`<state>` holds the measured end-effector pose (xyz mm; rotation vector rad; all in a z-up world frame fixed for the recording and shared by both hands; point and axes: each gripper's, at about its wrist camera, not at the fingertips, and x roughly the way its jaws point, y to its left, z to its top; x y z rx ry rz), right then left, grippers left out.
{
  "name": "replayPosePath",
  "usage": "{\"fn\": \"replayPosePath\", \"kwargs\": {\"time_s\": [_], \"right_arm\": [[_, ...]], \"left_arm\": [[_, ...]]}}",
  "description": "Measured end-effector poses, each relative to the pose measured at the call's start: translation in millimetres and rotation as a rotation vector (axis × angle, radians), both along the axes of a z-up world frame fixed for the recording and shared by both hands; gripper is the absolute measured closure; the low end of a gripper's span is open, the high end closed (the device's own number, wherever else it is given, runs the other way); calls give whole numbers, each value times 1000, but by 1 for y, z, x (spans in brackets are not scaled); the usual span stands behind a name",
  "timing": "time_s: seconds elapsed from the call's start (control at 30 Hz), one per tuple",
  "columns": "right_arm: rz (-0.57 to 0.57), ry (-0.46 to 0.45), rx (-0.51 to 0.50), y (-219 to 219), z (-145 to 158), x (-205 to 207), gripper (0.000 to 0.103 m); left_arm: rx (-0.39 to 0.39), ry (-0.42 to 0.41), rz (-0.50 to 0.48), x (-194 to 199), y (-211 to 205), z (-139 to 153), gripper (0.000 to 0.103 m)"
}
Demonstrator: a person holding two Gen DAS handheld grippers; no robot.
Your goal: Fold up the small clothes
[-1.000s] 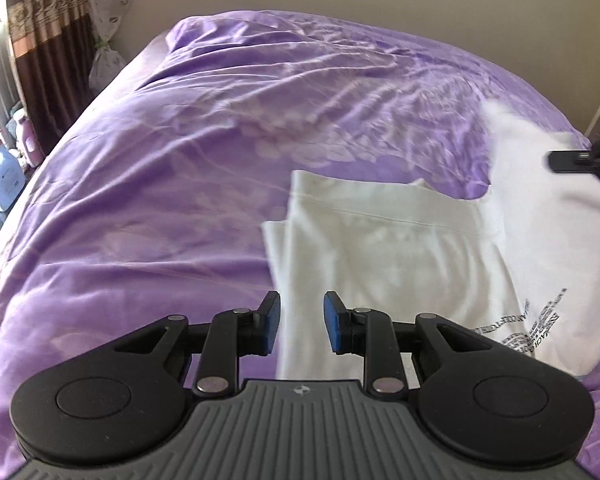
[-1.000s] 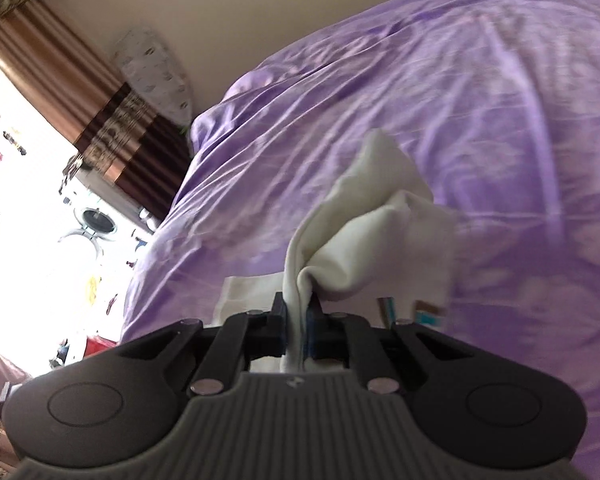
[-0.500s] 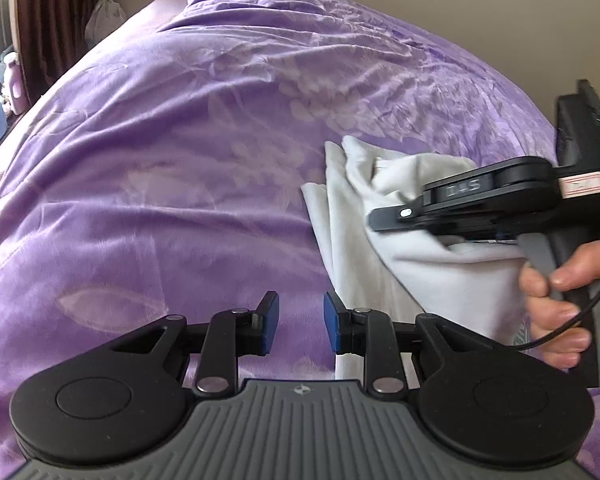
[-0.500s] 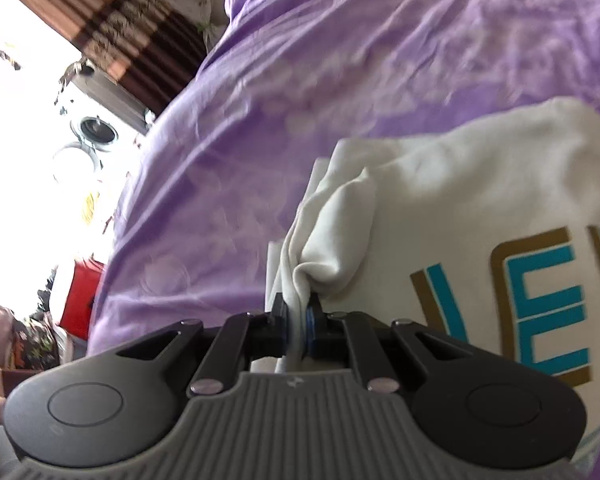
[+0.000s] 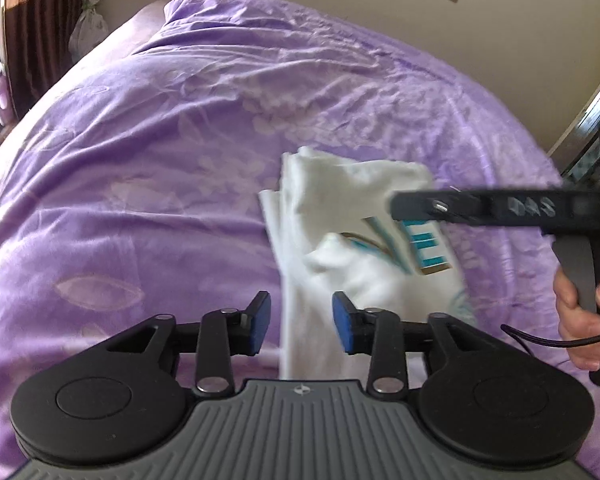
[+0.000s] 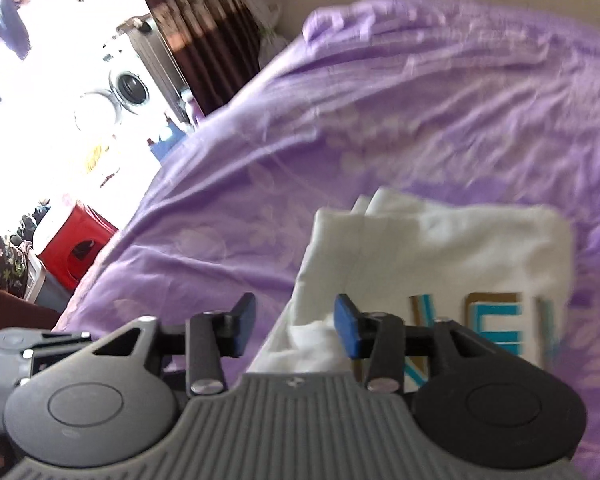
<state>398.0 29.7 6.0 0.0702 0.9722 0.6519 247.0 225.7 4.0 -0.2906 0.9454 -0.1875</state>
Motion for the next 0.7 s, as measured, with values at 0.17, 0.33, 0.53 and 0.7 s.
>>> {"fn": "replayPosePath", "kwargs": {"time_s": [0.17, 0.33, 0.53, 0.7], "right_arm": [[-54, -69, -33, -64, 11, -33, 54], [-112, -49, -71, -114, -18, -66, 54], [-145, -11, -83, -145, -54, -102, 42], [-126, -9, -132, -146, -73, -126, 36]], "left_arm": [[-113, 34, 15, -4, 0, 1, 46], [-163, 135, 87, 1, 5, -24, 40], [-206, 217, 124, 5, 6, -58, 41], [-212, 181, 107, 4, 0, -55, 82]]}}
